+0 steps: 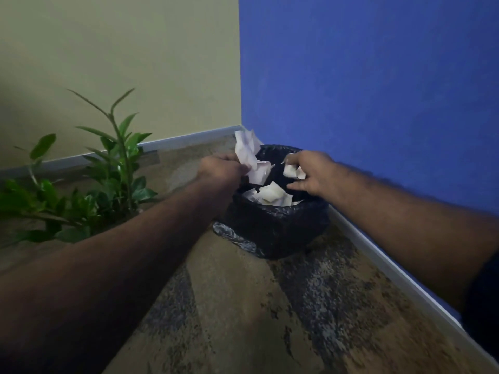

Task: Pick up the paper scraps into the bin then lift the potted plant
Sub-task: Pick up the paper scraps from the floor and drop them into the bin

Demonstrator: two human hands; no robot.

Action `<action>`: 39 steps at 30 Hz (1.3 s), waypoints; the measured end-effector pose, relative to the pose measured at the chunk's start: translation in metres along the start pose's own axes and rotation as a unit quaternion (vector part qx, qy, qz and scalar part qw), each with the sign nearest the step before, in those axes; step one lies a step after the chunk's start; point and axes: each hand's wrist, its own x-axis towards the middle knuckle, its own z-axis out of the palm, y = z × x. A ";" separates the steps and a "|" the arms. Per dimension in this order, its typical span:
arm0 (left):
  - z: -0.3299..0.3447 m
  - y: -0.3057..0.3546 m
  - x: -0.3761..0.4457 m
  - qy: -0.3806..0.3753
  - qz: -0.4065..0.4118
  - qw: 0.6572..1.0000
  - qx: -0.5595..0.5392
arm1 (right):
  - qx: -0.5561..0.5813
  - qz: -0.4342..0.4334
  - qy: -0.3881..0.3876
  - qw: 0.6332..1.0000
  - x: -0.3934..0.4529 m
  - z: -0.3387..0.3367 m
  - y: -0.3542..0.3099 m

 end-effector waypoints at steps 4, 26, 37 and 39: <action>0.010 -0.006 0.004 -0.040 -0.008 0.999 0.020 | 0.027 0.005 -0.011 1.000 0.000 0.004 0.003; -0.211 -0.053 -0.062 -0.093 0.027 0.954 0.282 | -0.253 -0.228 -0.093 0.935 -0.083 0.093 0.062; -0.375 -0.178 -0.158 -0.114 -0.068 0.847 0.514 | -0.443 -0.246 -0.365 0.781 -0.170 0.172 0.190; -0.391 -0.196 -0.175 -0.162 -0.091 0.833 0.520 | -0.475 -0.247 -0.386 0.751 -0.180 0.180 0.212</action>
